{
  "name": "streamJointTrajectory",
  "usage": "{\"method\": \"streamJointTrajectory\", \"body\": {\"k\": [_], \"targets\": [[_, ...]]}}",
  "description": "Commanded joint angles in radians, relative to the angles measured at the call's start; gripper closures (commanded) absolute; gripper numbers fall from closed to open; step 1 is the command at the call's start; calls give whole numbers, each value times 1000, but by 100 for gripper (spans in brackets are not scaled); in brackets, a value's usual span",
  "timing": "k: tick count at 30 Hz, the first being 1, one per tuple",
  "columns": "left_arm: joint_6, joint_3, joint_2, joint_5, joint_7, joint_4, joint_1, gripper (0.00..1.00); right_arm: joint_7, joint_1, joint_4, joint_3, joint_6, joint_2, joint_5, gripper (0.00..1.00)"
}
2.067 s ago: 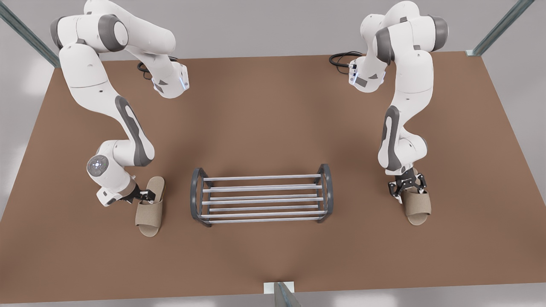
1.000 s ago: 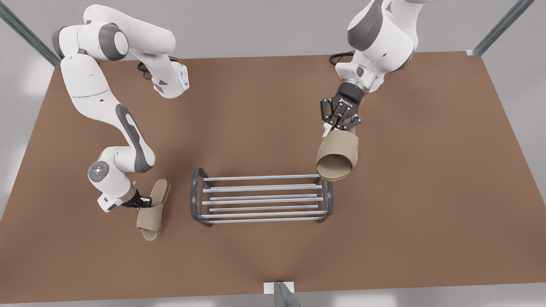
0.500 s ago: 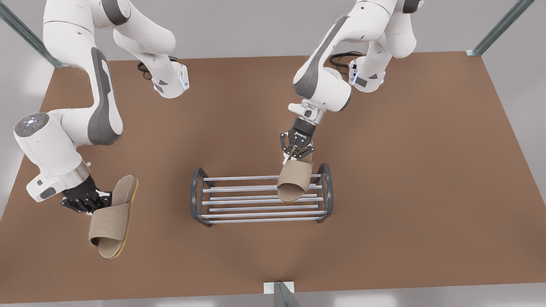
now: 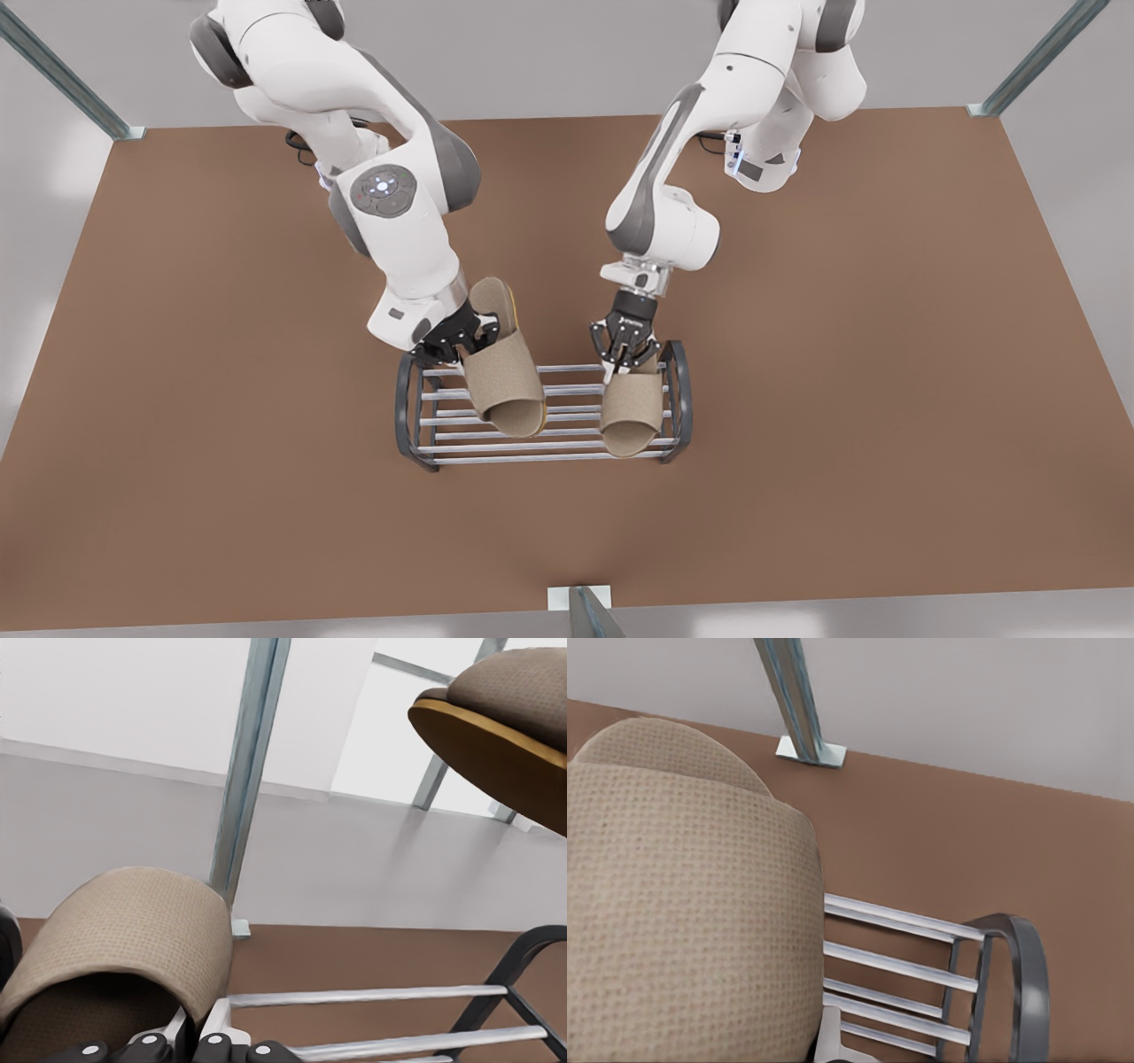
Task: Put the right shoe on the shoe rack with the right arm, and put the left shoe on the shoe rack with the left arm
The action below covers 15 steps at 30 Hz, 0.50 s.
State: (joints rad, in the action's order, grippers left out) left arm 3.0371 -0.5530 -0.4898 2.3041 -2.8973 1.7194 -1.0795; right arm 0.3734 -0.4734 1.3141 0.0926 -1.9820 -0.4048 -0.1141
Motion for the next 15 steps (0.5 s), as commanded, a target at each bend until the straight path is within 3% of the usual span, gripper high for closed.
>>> {"method": "streamJointTrajectory", "body": {"k": [1,7,8,9,10,15], "targets": [[-14,1,-1,-5,-899,0,1,79,621,-27,0,-24,25,-15,-116,79],[-14,1,-16,-3,-898,2,-4,78,662,-51,43,-22,-26,-60,-282,79],[-14,1,-18,-2,-898,2,-2,75,664,-51,60,-22,-54,-61,-302,79],[-14,1,-18,1,-898,2,-2,54,664,-50,62,-22,-64,-74,-335,79],[-15,1,-19,1,-896,3,-5,0,665,-51,73,-22,-80,-80,-343,79],[-29,1,-55,-2,-898,3,-5,0,720,-57,135,-17,-109,-78,-430,79]]}}
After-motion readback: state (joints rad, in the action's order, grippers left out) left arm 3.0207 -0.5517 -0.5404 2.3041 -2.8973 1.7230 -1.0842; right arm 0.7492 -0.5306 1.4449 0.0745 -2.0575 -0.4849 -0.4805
